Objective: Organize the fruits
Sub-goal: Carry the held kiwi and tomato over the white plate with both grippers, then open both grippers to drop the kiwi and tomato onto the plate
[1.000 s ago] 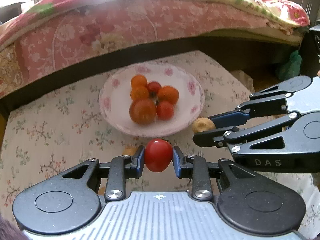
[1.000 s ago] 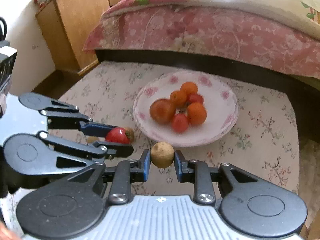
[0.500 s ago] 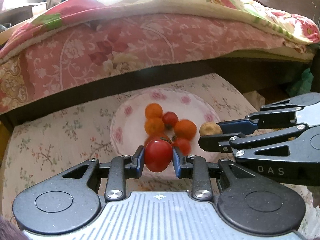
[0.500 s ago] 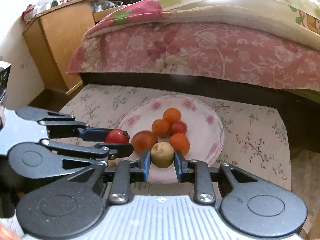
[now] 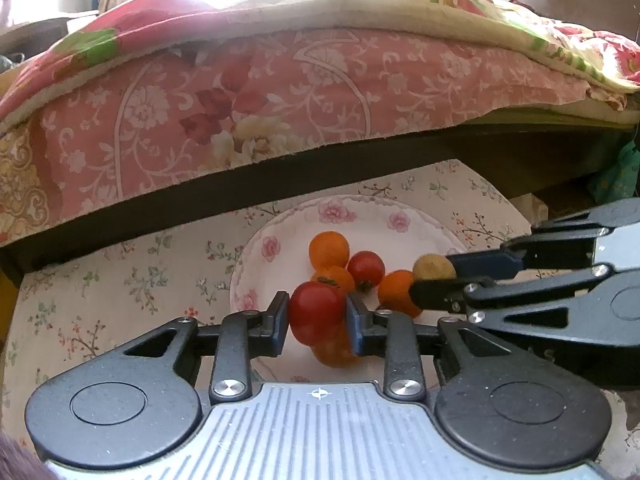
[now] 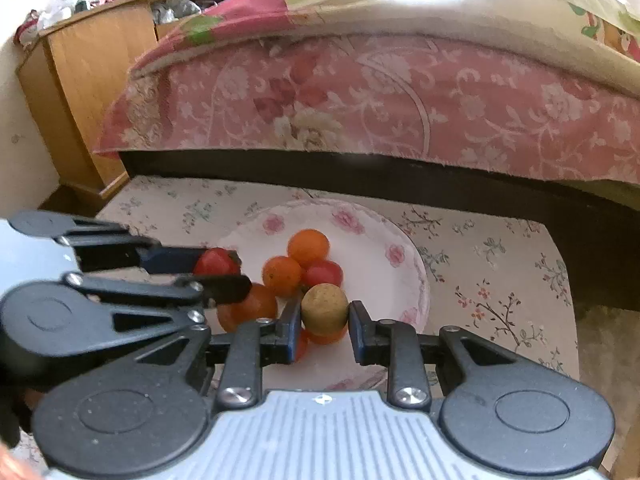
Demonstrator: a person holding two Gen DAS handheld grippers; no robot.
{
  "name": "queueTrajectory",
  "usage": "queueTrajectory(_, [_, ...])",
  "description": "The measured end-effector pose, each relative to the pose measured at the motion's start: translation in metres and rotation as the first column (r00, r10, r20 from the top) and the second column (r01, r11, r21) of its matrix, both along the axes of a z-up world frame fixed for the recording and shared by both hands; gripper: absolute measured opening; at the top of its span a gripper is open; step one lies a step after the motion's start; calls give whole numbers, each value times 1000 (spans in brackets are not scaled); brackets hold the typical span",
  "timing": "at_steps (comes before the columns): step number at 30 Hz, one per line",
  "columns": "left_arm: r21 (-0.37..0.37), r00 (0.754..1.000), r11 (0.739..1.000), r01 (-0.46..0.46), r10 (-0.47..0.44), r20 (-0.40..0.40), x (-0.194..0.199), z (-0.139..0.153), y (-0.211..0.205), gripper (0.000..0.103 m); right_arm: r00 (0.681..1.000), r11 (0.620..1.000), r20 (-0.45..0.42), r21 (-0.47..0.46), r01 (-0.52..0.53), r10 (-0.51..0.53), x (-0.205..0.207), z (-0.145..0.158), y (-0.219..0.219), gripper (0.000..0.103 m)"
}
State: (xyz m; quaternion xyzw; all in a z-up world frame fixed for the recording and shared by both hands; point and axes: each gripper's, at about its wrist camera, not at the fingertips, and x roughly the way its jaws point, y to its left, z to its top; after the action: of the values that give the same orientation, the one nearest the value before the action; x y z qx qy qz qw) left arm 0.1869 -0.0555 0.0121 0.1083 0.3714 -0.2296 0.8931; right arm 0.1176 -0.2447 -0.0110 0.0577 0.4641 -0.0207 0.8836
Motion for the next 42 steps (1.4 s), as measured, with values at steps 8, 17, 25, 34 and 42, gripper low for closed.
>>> queueTrajectory(8, [-16,1000,1000,-2,2,3,9,-3,0,41,1000,1000,-5,0,17,-17,1,-6,-5,28])
queueTrajectory(17, [-24,1000,1000,-5,5,2,13,-5,0,45,999,998,-9,35,50,-50,3,-8,-13,28])
queueTrajectory(25, [-29,1000,1000,-10,10,0,13,-4,1,46,998,996,-8,57,67,-67,2,-8,-16,28])
queueTrajectory(34, [-24,1000,999,-26,26,1,9,5,6,47,997,996,-6,45,77,-77,-2,-4,-18,28])
queueTrajectory(42, [-25,999,999,-29,30,20,-5,24,13,50,997,996,11,45,79,-79,-9,7,-18,29])
